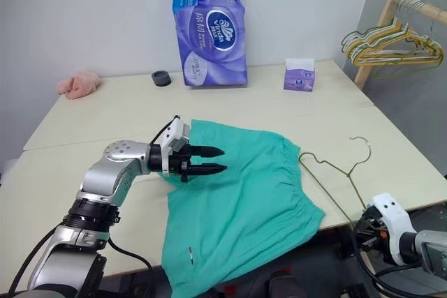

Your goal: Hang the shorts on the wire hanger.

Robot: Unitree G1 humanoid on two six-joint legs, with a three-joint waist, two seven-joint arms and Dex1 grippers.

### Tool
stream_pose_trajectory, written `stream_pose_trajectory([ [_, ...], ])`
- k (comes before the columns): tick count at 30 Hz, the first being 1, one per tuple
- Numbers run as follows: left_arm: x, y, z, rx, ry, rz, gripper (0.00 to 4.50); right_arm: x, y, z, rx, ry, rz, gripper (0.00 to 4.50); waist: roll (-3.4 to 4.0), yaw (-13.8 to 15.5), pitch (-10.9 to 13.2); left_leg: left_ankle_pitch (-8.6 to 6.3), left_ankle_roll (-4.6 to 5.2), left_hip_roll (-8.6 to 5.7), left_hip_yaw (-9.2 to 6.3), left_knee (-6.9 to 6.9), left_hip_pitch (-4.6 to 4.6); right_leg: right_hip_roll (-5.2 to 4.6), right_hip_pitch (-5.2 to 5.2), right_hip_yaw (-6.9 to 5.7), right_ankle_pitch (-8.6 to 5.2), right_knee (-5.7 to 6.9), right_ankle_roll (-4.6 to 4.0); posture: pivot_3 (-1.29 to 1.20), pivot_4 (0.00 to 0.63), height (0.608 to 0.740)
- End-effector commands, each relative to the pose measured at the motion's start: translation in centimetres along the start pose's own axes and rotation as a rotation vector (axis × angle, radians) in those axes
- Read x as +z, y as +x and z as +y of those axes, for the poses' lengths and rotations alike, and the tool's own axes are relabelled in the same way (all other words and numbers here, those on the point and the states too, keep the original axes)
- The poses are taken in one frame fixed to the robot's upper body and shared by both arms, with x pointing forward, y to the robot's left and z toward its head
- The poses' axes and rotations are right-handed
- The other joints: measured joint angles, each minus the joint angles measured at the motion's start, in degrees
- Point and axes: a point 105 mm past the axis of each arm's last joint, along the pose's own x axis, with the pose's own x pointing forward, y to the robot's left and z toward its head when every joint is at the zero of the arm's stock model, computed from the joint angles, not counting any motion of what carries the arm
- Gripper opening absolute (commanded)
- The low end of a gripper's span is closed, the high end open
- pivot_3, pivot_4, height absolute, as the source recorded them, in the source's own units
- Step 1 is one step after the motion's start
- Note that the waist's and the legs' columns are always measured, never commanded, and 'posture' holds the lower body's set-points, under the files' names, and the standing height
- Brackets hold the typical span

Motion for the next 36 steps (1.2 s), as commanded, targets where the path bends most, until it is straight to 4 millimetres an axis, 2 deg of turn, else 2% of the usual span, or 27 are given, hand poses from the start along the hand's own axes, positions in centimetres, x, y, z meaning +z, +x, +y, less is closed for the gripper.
stream_pose_trajectory([
  [1,0.6,-0.3,0.2,0.022,0.044,-0.004,2.49,1.3,-0.5,0.7,0.025,-0.086,-0.03,0.0,0.0,0.0,0.0,0.0,0.0,0.0,0.0,0.0,0.0,0.0,0.0,0.0,0.0,0.0,0.0,-0.24,0.06,0.74],
  [9,0.4,-1.1,1.1,0.074,0.055,0.009,2.49,3.4,-1.4,1.2,0.036,-0.208,-0.079,0.0,-0.04,0.1,0.0,0.0,0.0,0.0,0.0,0.0,0.0,0.0,0.0,0.0,-0.01,-0.01,0.02,-0.23,0.065,0.74],
  [16,0.5,-1.7,1.8,0.111,0.075,0.022,2.49,3.7,-1.0,2.4,0.024,-0.424,-0.026,0.0,-0.14,0.2,0.1,0.0,0.0,0.01,0.0,-0.01,0.0,0.0,-0.01,-0.01,-0.01,-0.02,0.02,-0.23,0.068,0.74],
  [22,0.5,-1.9,2.0,0.126,0.083,0.026,2.49,3.9,-0.7,2.4,-0.039,-0.566,0.004,0.0,-0.27,0.5,0.2,0.0,0.0,0.01,0.0,-0.01,-0.01,-0.01,-0.01,0.0,-0.01,-0.03,0.02,-0.23,0.069,0.74],
  [28,0.4,-1.9,2.2,0.13,0.087,0.03,2.49,4.4,-0.4,0.9,-0.104,-0.543,-0.016,0.0,-0.36,0.8,0.3,0.0,0.0,0.01,0.0,0.0,0.0,-0.03,-0.01,0.0,-0.01,-0.03,0.02,-0.23,0.068,0.74],
  [36,0.2,-1.8,2.1,0.131,0.097,0.035,2.49,5.9,-2.1,0.5,-0.099,-0.471,-0.078,0.0,-0.43,0.9,0.3,0.0,0.0,0.01,0.0,0.0,0.0,-0.03,-0.01,-0.01,-0.01,-0.01,0.02,-0.23,0.071,0.74],
])
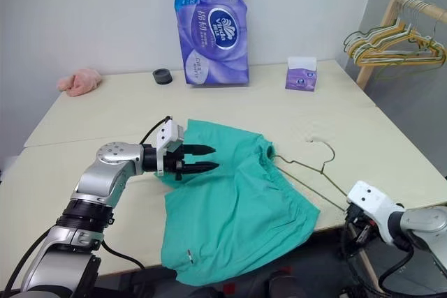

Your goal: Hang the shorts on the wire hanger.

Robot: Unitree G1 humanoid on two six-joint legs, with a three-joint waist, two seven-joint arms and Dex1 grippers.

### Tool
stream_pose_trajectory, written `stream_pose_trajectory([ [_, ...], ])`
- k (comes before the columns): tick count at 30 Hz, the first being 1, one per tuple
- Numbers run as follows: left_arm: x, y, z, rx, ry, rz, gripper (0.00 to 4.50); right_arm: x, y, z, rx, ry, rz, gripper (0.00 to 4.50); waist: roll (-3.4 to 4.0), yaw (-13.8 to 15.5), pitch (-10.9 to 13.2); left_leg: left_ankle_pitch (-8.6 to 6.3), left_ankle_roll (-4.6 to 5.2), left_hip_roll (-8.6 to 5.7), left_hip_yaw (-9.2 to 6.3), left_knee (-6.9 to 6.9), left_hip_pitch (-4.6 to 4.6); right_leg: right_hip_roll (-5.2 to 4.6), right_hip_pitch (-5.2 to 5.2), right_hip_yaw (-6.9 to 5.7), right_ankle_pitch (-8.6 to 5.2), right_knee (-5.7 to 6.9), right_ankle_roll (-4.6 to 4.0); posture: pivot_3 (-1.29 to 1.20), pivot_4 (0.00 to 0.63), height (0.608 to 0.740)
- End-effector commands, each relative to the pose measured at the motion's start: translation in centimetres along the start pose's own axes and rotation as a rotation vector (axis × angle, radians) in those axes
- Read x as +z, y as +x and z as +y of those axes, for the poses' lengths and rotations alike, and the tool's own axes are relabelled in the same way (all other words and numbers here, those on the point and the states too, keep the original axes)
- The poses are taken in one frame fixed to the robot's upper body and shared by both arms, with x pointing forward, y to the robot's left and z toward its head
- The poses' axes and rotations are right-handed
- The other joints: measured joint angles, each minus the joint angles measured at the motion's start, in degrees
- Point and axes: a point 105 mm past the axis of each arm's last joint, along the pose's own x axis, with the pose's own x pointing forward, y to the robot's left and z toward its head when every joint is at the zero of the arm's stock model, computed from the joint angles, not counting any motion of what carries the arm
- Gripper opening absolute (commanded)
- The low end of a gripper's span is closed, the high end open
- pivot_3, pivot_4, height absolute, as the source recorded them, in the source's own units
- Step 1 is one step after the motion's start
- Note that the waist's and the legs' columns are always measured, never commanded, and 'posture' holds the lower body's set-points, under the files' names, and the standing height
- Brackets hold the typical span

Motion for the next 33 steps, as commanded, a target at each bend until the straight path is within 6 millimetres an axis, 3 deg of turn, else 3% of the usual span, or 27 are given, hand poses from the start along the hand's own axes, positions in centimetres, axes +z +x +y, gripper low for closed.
stream_pose_trajectory([
  [1,1.1,-0.4,0.6,0.024,0.056,-0.014,2.49,1.2,-1.0,-0.3,-0.009,0.008,-0.051,0.0,-0.02,0.0,0.0,0.0,0.0,0.0,0.0,0.0,0.0,0.0,0.0,0.0,0.0,0.0,0.0,-0.23,0.071,0.74],
  [15,1.0,-0.5,0.8,0.028,0.061,-0.008,2.49,1.3,-1.5,0.1,0.026,0.006,-0.039,0.0,-0.09,0.0,0.1,0.0,0.0,0.0,0.0,0.0,-0.01,-0.01,0.0,0.0,0.0,-0.01,0.0,-0.24,0.074,0.74],
  [18,1.0,-0.5,0.7,0.027,0.061,-0.01,2.49,1.2,-1.7,1.0,0.063,-0.061,-0.008,0.0,-0.08,0.0,0.1,0.0,0.0,0.0,0.0,0.0,-0.01,-0.01,-0.01,0.0,0.0,-0.01,0.0,-0.24,0.074,0.74],
  [22,1.1,-0.2,0.4,0.02,0.063,-0.013,2.49,0.9,-0.5,2.3,0.108,-0.076,0.009,0.0,-0.21,0.0,0.2,0.0,0.0,0.02,-0.01,-0.01,-0.01,-0.01,-0.01,-0.02,0.0,-0.01,0.0,-0.23,0.075,0.74],
  [33,1.0,-0.2,0.5,0.024,0.068,-0.009,2.49,0.5,0.4,-1.6,-0.005,-0.068,0.04,0.0,-0.21,0.1,0.3,0.0,0.0,0.0,0.02,-0.01,-0.03,-0.05,-0.04,-0.02,0.01,-0.03,0.01,-0.22,0.072,0.74],
])
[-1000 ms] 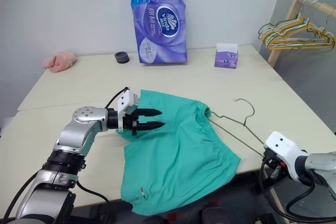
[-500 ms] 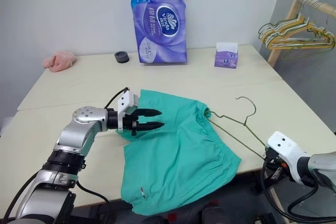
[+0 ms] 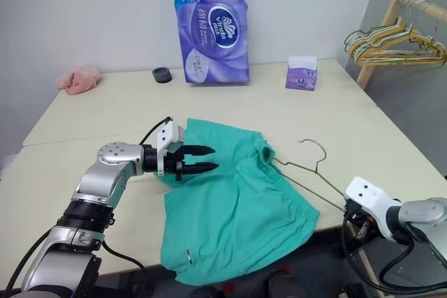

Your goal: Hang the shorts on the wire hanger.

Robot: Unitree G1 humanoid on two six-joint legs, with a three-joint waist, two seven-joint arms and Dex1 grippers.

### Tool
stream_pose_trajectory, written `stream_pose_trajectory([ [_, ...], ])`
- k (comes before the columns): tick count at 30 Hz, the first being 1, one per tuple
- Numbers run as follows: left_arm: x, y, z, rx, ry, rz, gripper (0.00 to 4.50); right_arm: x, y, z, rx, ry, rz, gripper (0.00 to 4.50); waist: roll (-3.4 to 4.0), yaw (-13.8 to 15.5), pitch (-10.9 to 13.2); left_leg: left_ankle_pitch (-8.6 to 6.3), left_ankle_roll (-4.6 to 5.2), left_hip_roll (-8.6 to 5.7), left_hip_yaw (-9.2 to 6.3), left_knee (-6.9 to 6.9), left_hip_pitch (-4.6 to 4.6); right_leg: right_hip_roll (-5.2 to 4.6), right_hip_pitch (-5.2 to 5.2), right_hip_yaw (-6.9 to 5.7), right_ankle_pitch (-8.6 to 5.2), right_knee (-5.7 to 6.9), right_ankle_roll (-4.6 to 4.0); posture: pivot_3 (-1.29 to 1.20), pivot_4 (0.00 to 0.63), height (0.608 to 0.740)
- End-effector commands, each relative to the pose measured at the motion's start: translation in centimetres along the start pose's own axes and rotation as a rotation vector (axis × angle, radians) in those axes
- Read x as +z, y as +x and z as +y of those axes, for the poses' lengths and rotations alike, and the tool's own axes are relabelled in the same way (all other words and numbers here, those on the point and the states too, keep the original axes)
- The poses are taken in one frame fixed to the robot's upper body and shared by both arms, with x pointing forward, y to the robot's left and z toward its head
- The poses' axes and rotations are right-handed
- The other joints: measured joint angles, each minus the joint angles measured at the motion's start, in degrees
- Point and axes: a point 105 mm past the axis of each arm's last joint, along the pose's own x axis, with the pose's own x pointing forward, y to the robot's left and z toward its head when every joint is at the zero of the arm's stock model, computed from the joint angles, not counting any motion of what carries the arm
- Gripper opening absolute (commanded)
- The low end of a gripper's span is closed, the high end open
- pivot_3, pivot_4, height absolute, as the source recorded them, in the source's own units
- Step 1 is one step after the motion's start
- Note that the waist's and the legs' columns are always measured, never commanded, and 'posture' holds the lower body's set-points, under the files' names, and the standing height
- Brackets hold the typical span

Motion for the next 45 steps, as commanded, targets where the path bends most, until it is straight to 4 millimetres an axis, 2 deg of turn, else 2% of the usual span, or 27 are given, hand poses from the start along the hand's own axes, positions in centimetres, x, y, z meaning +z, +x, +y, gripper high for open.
stream_pose_trajectory([
  [1,1.3,-0.3,0.3,0.017,0.059,-0.023,2.49,0.4,-0.6,-1.4,-0.049,-0.026,-0.011,0.0,0.01,0.0,0.0,0.0,0.0,0.0,0.0,0.0,-0.02,0.0,-0.02,0.0,0.0,0.0,0.0,-0.22,0.073,0.74],
  [7,1.2,-0.2,0.2,0.016,0.058,-0.023,2.49,0.8,-0.1,-0.3,0.065,0.015,-0.031,0.0,0.01,-0.1,0.0,0.0,0.0,0.0,-0.01,0.0,-0.05,0.0,-0.05,0.0,0.0,0.01,0.0,-0.22,0.073,0.74],
  [12,1.4,-0.3,0.5,0.02,0.059,-0.029,2.49,1.6,0.5,-0.4,0.142,0.039,-0.038,0.0,0.05,-0.1,0.1,0.0,0.01,0.0,0.0,0.04,-0.02,-0.01,-0.03,0.01,0.01,0.03,0.01,-0.22,0.072,0.74],
  [16,1.9,-0.3,0.9,0.032,0.063,-0.046,2.49,2.8,2.2,-1.7,0.177,0.069,-0.036,0.0,0.09,-0.4,0.1,0.0,0.01,0.0,0.01,0.04,-0.02,-0.02,-0.04,0.01,0.03,0.04,0.01,-0.21,0.07,0.74],
  [22,2.3,-0.3,1.0,0.052,0.064,-0.062,2.49,3.0,3.6,-2.9,0.174,0.082,-0.003,0.0,0.12,0.0,0.2,-0.03,0.04,-0.01,-0.05,-0.01,-0.13,-0.09,-0.18,-0.09,0.21,0.09,-0.3,-0.19,0.067,0.74],
  [27,2.6,-0.4,1.0,0.063,0.062,-0.072,2.49,5.0,4.3,-2.1,0.243,0.113,-0.043,0.0,0.12,-0.1,0.2,-0.06,0.07,-0.06,-0.09,0.02,-0.21,-0.19,-0.21,-0.16,0.23,0.08,-0.31,-0.19,0.066,0.74],
  [31,2.9,-0.5,1.2,0.075,0.058,-0.084,2.49,6.6,4.9,-2.5,0.209,0.121,-0.085,0.0,0.13,-0.1,0.2,-0.06,0.07,-0.06,-0.13,0.02,-0.21,-0.2,-0.22,-0.21,0.24,0.12,-0.33,-0.19,0.065,0.74],
  [37,3.4,-0.7,2.1,0.135,0.044,-0.114,2.49,8.8,4.0,-3.4,0.15,0.132,-0.185,0.0,0.14,0.1,0.2,-0.06,0.07,-0.07,-0.14,0.04,-0.22,-0.24,-0.22,-0.25,0.28,0.12,-0.37,-0.18,0.064,0.74],
  [40,4.3,-1.1,3.7,0.234,0.01,-0.17,2.49,10.6,2.5,-4.3,0.076,0.141,-0.287,0.0,0.13,0.1,0.2,-0.06,0.07,-0.1,-0.17,0.04,-0.3,-0.29,-0.26,-0.3,0.28,0.12,-0.37,-0.19,0.063,0.74],
  [43,5.3,-1.4,4.6,0.275,0.0,-0.219,3.04,11.5,1.9,-4.0,0.06,0.148,-0.337,0.0,0.15,0.1,0.2,-0.06,0.06,-0.1,-0.29,0.15,-0.5,-0.29,-0.41,-0.41,0.31,0.16,-0.37,-0.2,0.061,0.74],
  [45,6.5,-1.9,5.7,0.324,-0.011,-0.277,3.56,12.4,1.6,-3.2,0.066,0.144,-0.383,0.0,0.14,0.1,0.2,-0.06,0.06,-0.11,-0.3,0.15,-0.56,-0.29,-0.45,-0.43,0.31,0.17,-0.37,-0.2,0.06,0.74],
])
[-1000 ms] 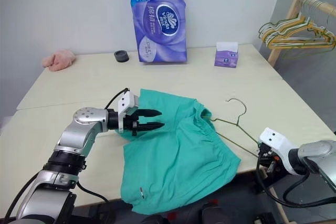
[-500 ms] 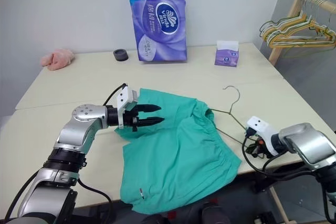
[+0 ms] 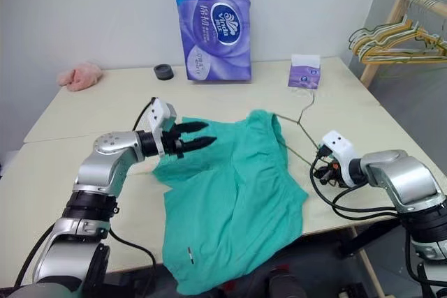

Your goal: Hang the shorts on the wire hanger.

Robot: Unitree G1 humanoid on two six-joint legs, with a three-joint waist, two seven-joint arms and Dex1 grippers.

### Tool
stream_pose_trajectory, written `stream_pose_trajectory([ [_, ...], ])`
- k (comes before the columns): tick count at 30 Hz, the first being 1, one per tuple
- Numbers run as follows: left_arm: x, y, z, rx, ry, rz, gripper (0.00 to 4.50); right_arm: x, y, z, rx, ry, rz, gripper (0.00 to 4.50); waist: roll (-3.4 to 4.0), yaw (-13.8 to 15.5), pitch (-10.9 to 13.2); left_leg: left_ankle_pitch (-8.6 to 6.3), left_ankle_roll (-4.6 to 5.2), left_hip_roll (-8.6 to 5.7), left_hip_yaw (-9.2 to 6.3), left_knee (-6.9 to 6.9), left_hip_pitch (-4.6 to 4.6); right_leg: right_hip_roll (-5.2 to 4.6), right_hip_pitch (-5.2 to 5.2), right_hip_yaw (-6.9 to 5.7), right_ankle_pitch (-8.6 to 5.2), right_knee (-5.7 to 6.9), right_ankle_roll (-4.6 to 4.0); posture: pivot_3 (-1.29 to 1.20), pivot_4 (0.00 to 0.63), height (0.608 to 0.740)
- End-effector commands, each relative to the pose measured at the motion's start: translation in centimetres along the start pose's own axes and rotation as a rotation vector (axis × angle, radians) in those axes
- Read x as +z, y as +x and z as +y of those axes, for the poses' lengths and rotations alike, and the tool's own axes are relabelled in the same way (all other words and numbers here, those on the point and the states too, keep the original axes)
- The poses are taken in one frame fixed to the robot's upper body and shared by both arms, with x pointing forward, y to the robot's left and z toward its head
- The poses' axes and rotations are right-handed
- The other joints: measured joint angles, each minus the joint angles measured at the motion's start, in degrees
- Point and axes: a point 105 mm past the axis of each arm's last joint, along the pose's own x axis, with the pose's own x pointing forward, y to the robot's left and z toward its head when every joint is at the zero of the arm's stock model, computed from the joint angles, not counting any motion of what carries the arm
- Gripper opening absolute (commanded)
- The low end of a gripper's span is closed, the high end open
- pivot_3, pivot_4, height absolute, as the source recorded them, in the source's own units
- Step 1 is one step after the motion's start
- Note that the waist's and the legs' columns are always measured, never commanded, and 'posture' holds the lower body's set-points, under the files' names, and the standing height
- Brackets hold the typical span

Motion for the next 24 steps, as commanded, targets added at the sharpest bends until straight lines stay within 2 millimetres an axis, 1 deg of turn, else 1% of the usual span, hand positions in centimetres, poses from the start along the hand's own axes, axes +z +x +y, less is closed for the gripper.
stream_pose_trajectory([
  [1,3.2,-0.2,1.9,0.08,-0.001,-0.124,3.93,2.6,-1.0,1.2,-0.012,-0.039,-0.113,0.0,0.0,0.0,0.0,0.0,0.0,0.0,-0.01,0.02,-0.08,0.0,-0.07,-0.01,0.01,0.01,0.0,-0.2,0.06,0.74],
  [2,3.7,-0.2,2.2,0.082,-0.012,-0.141,4.1,2.8,-1.1,1.7,-0.008,-0.044,-0.127,0.0,0.01,-0.1,0.0,0.0,0.0,0.0,-0.01,0.06,-0.2,0.0,-0.2,-0.01,0.01,0.06,0.0,-0.2,0.06,0.74],
  [3,4.0,-0.2,2.2,0.072,-0.02,-0.151,4.49,3.0,-1.1,1.9,-0.007,-0.045,-0.136,0.0,0.01,-0.1,0.0,0.0,0.0,0.0,0.0,0.1,-0.36,0.0,-0.38,-0.01,0.02,0.12,0.0,-0.2,0.06,0.74],
  [4,4.2,-0.2,2.2,0.064,-0.026,-0.155,4.49,3.1,-1.1,2.0,-0.008,-0.044,-0.14,0.0,0.01,-0.2,0.0,0.01,0.0,-0.01,0.01,0.13,-0.51,0.0,-0.55,0.01,0.03,0.17,0.0,-0.2,0.06,0.74],
  [6,5.5,-0.3,2.1,0.012,-0.035,-0.179,4.49,3.3,-1.2,2.5,-0.013,-0.067,-0.152,0.0,0.02,-0.2,0.0,0.01,-0.01,-0.02,0.01,0.23,-0.75,0.0,-0.76,0.01,0.03,0.29,0.0,-0.21,0.059,0.74],
  [8,6.6,-0.3,1.7,-0.05,-0.008,-0.174,4.49,3.2,-1.2,3.0,-0.025,-0.124,-0.144,0.0,0.03,-0.2,0.0,0.0,0.0,-0.03,-0.01,0.45,-0.99,-0.01,-0.98,-0.01,0.03,0.47,0.0,-0.21,0.059,0.74],
  [9,6.8,-0.4,1.4,-0.081,0.015,-0.156,4.49,3.1,-1.3,3.2,-0.024,-0.137,-0.14,0.0,0.03,-0.2,0.0,0.0,0.0,-0.03,-0.01,0.62,-1.18,-0.01,-1.14,-0.01,0.03,0.61,0.0,-0.21,0.059,0.74],
  [11,7.1,-0.6,0.8,-0.155,0.078,-0.103,4.49,2.7,-1.3,3.7,-0.027,-0.21,-0.121,0.0,0.03,-0.3,0.0,0.01,-0.01,-0.07,-0.01,0.74,-1.25,-0.02,-1.25,0.0,0.03,0.79,0.0,-0.21,0.058,0.74],
  [14,7.0,-1.0,0.1,-0.265,0.197,0.0,4.49,2.6,-1.3,4.2,-0.028,-0.329,-0.104,0.0,0.05,-0.4,0.0,0.03,-0.02,-0.09,0.01,0.76,-1.17,-0.03,-1.22,0.01,0.03,0.91,-0.01,-0.21,0.055,0.74],
  [18,6.4,-1.3,-0.6,-0.386,0.362,0.117,4.49,2.7,-1.2,4.9,-0.017,-0.429,-0.105,0.0,0.09,-0.5,-0.1,0.04,-0.02,-0.1,0.03,0.76,-1.05,-0.01,-1.12,0.01,0.02,0.9,-0.01,-0.21,0.049,0.74],
  [21,5.9,-1.3,-1.0,-0.459,0.425,0.17,4.49,2.9,-1.1,5.3,-0.006,-0.458,-0.113,0.0,0.09,-0.4,-0.1,0.04,-0.01,-0.1,0.05,0.76,-1.07,0.0,-1.12,0.02,0.02,0.88,-0.01,-0.21,0.048,0.74],
  [24,6.0,-0.5,-0.7,-0.46,0.469,0.161,4.49,3.1,-0.8,5.7,0.007,-0.497,-0.121,0.0,0.09,-0.4,-0.1,0.04,0.0,-0.1,0.05,0.79,-1.09,0.0,-1.12,0.02,0.02,0.88,-0.01,-0.21,0.042,0.74],
])
